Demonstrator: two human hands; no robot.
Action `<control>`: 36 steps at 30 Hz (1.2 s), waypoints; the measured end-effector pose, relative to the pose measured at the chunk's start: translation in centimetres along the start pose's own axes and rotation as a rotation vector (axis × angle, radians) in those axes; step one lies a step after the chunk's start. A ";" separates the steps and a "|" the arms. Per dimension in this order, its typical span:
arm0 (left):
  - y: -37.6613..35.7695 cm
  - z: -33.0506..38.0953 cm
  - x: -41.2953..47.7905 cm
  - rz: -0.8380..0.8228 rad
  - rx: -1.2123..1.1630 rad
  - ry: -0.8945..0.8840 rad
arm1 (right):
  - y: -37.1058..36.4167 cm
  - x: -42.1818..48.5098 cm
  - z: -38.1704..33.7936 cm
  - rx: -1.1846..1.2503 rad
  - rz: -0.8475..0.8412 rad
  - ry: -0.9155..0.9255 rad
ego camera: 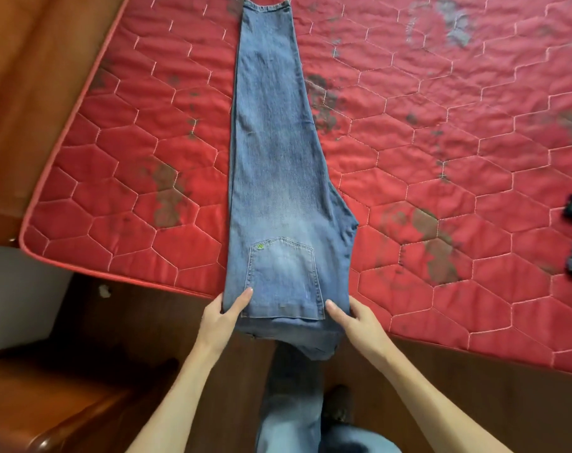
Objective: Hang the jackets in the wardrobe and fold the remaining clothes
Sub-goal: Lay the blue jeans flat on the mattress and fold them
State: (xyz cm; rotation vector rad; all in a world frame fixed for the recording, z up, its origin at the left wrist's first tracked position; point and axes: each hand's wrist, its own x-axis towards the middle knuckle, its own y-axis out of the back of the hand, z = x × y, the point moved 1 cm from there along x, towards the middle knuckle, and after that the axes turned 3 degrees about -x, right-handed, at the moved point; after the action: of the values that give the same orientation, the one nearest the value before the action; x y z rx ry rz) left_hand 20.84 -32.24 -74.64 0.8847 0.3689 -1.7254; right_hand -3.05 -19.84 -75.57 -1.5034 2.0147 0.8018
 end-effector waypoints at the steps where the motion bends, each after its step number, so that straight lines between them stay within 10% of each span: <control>1: -0.2 -0.1 -0.6 -0.040 -0.066 0.004 | 0.0 -0.7 -0.4 0.087 0.008 -0.006; 10: -0.3 -5.4 -3.1 -0.108 0.247 0.164 | 0.9 -2.8 0.8 -0.227 0.100 -0.230; 15: -0.8 -1.0 -6.6 -0.129 0.223 -0.175 | 1.8 -4.4 -1.1 -0.221 0.194 -0.062; 25: 1.6 7.6 -3.8 -0.423 -0.468 0.144 | 6.0 -2.3 -9.9 0.319 -0.003 0.120; 28: 1.7 7.9 -3.2 -0.466 0.019 -0.227 | 6.6 -2.0 -10.0 0.028 -0.095 0.228; 32: 2.1 4.7 -1.7 -0.120 0.749 -0.614 | 6.1 -1.2 -8.2 -0.274 -0.042 0.348; 36: 1.9 4.9 -0.6 -0.071 0.576 -0.551 | 5.5 0.3 -8.8 -0.418 0.099 0.381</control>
State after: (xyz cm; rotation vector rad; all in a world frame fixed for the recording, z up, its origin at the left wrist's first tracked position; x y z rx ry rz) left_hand 20.81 -35.63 -70.52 0.7467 -0.4909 -2.0930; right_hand -8.84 -25.11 -68.73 -1.9185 2.3115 1.0978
